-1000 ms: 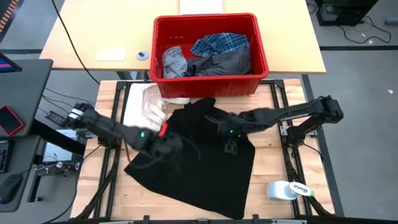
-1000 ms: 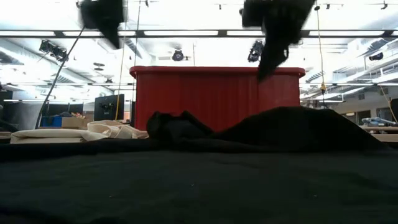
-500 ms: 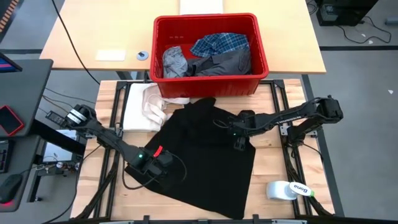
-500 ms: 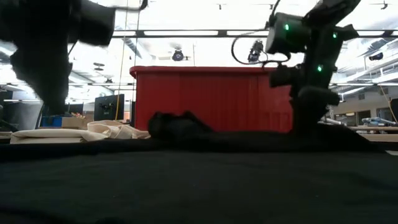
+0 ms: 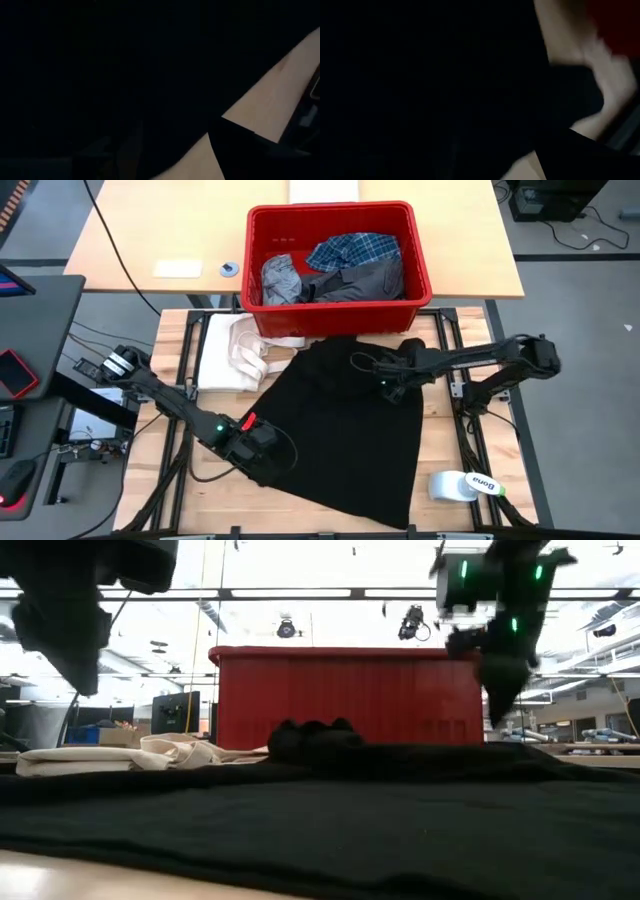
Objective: Fold Laundry from Bin
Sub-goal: Fold the black shirt
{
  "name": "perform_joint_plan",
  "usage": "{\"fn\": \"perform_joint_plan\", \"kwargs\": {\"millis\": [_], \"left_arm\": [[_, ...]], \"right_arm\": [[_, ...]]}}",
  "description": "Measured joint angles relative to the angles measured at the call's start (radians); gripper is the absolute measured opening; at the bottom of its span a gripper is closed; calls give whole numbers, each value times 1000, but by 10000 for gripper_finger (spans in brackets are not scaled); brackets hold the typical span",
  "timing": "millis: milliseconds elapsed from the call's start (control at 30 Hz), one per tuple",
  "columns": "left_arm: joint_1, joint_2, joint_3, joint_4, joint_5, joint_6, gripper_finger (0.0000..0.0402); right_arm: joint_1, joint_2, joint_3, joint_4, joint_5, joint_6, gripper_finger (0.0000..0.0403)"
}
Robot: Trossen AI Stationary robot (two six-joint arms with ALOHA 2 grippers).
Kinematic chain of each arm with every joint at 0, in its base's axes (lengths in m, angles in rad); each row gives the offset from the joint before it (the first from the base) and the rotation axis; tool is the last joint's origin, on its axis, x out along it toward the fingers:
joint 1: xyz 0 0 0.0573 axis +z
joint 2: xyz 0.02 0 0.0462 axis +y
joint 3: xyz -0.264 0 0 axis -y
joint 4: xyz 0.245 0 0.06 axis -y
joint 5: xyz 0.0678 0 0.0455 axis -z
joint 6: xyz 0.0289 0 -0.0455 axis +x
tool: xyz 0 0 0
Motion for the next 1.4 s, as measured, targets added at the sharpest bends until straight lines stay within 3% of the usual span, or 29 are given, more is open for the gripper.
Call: {"fn": "perform_joint_plan", "kwargs": {"millis": [67,200,267,433,767,1033,1167,1300,1400], "left_arm": [[-9,-19,5,-62,8,-51,219],[-43,-24,1,-243,64,-175,208],[-48,-22,-21,-325,102,-234,201],[-13,-21,-105,-385,188,-327,188],[0,-21,-266,-316,294,-364,187],[0,-27,-355,-109,339,-339,183],[1,-28,-362,-103,341,-338,136],[0,-25,-362,-121,339,-287,34],[1,-26,-339,-144,318,-282,12]], "right_arm": [[41,-49,37,33,-38,-3,242],[124,-131,59,193,-243,-6,242],[177,-150,59,276,-290,-5,242],[294,-138,59,386,-257,-4,242],[409,-111,58,424,-214,57,242],[460,-114,58,487,-191,81,242],[478,-114,58,501,-176,84,242],[486,-114,58,501,-175,84,242],[491,-114,58,501,-176,83,242]]}}
